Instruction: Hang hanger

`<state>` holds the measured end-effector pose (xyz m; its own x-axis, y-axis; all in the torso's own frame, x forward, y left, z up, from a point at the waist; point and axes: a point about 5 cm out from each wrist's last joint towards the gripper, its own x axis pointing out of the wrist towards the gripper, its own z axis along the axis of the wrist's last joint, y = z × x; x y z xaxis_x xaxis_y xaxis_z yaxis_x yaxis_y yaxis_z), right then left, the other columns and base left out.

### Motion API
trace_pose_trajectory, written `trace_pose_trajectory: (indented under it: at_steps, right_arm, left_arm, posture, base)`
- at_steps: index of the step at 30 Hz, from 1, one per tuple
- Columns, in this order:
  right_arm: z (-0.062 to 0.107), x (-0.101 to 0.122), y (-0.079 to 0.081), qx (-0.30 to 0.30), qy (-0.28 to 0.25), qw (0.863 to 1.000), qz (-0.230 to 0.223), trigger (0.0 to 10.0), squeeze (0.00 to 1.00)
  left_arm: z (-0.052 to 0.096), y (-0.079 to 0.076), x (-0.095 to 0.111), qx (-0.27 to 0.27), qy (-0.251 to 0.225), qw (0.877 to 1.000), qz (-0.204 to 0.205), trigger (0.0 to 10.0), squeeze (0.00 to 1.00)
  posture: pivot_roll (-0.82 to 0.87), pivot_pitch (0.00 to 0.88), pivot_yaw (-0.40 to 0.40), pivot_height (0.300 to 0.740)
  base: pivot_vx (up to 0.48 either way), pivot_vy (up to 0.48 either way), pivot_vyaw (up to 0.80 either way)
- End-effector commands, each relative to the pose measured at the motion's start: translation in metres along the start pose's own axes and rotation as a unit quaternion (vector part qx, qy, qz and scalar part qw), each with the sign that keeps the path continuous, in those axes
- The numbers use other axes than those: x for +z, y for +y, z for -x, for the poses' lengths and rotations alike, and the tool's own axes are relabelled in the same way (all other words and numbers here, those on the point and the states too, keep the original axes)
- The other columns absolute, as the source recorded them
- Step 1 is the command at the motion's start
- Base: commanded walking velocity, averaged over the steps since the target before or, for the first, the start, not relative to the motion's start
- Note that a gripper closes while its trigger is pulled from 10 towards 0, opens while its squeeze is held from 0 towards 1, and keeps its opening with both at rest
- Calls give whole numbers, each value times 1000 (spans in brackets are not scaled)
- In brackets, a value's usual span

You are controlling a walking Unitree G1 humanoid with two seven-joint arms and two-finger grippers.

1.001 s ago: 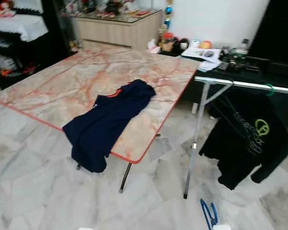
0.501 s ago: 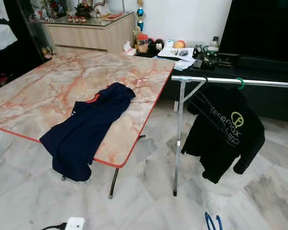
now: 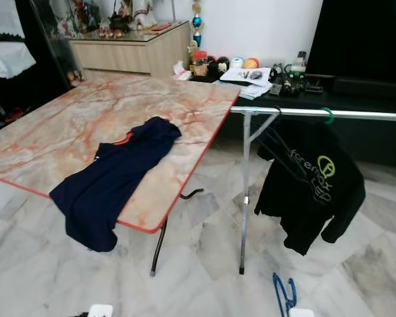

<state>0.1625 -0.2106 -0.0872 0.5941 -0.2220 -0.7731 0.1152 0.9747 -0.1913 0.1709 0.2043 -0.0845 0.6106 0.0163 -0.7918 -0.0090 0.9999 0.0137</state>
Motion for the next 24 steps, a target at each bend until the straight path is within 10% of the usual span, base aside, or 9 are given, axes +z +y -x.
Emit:
trace_pose_trajectory:
  at_steps: [1, 16, 24]
  right_arm:
    - [1, -4, 3, 5, 2, 1000, -4, 10000, 0]
    - [0, 2, 4, 2, -6, 1000, -5, 10000, 0]
    - [-2, 11, 5, 3, -15, 1000, -6, 10000, 0]
  left_arm:
    - [2, 8, -2, 12, 2, 1000, -3, 10000, 0]
    - [0, 13, 10, 23, -13, 1000, 6, 10000, 0]
    - [0, 17, 12, 31, -14, 999, 16, 10000, 0]
  posture:
    - [-100, 0, 63, 740]
    - [-75, 0, 55, 740]
    - [-65, 28, 48, 740]
  base:
    - [0, -285, 0]
    - [0, -286, 0]
    - [0, -280, -773]
